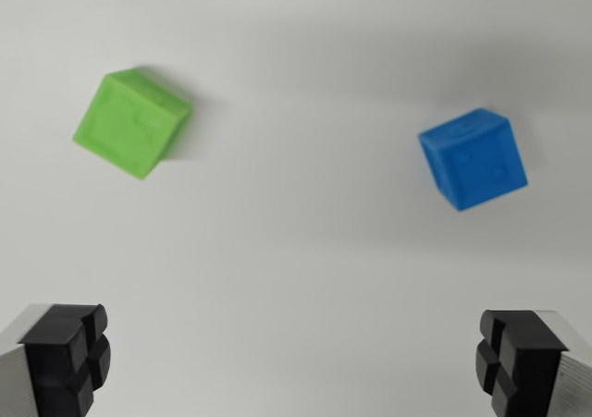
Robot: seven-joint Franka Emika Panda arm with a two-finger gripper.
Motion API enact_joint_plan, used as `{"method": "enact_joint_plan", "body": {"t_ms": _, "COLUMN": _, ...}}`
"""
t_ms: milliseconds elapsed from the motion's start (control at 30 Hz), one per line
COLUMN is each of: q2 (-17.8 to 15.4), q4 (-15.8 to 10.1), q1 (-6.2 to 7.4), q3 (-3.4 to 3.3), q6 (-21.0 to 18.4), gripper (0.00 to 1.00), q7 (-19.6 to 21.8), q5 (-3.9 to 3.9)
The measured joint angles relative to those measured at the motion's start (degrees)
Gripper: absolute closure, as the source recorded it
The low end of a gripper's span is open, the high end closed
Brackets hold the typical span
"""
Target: Stack cube
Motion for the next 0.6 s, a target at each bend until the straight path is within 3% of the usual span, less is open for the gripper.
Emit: {"method": "enact_joint_plan", "body": {"t_ms": 600, "q2": 0.12, "q4": -0.09, "q1": 0.1, "q3": 0.0, "q6": 0.1, "gripper": 0.0, "q7": 0.77, "q5": 0.0}}
